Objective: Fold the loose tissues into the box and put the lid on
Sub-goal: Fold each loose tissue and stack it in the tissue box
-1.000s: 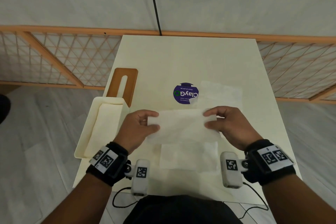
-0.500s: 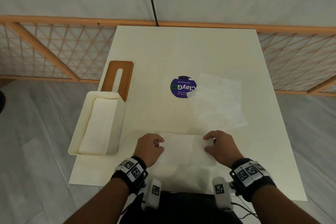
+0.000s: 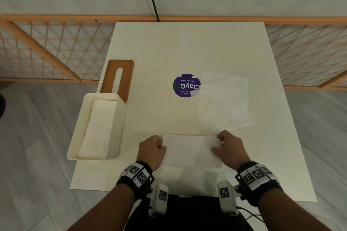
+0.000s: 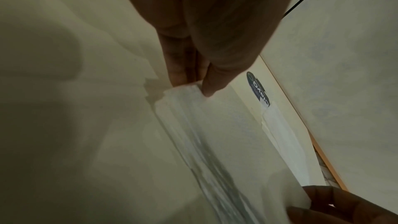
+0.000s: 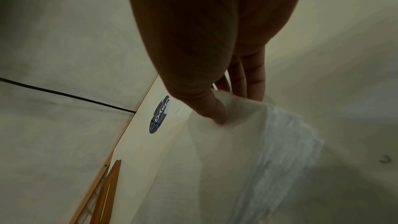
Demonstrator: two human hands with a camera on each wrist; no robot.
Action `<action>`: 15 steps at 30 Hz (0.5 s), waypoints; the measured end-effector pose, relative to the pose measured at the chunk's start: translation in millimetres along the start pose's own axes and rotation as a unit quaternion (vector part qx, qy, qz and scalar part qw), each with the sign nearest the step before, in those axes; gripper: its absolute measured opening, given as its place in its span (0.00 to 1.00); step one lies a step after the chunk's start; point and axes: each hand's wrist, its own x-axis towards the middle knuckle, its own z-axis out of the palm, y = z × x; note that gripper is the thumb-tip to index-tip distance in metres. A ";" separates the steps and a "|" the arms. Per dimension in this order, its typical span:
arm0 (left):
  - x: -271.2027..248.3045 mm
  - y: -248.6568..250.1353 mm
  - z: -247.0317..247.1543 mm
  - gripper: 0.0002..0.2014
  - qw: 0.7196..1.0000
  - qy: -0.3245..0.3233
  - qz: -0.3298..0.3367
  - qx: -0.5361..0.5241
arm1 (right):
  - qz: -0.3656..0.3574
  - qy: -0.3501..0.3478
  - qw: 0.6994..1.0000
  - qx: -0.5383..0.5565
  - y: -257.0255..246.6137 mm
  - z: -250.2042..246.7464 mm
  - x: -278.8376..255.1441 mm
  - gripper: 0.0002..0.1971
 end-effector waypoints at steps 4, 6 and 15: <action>2.8 6.9 -3.9 0.05 1.000 0.001 -0.011 0.021 | 0.010 0.000 1.000 0.022 2.3 -4.1 1.4 0.16; 7.9 17.8 -12.6 0.05 1.000 0.022 -0.021 0.007 | 0.019 0.009 0.999 0.045 6.9 -10.4 3.0 0.17; 92.4 128.7 13.2 0.09 0.999 0.019 0.049 0.012 | 0.019 0.042 0.995 0.090 28.0 -42.6 8.7 0.15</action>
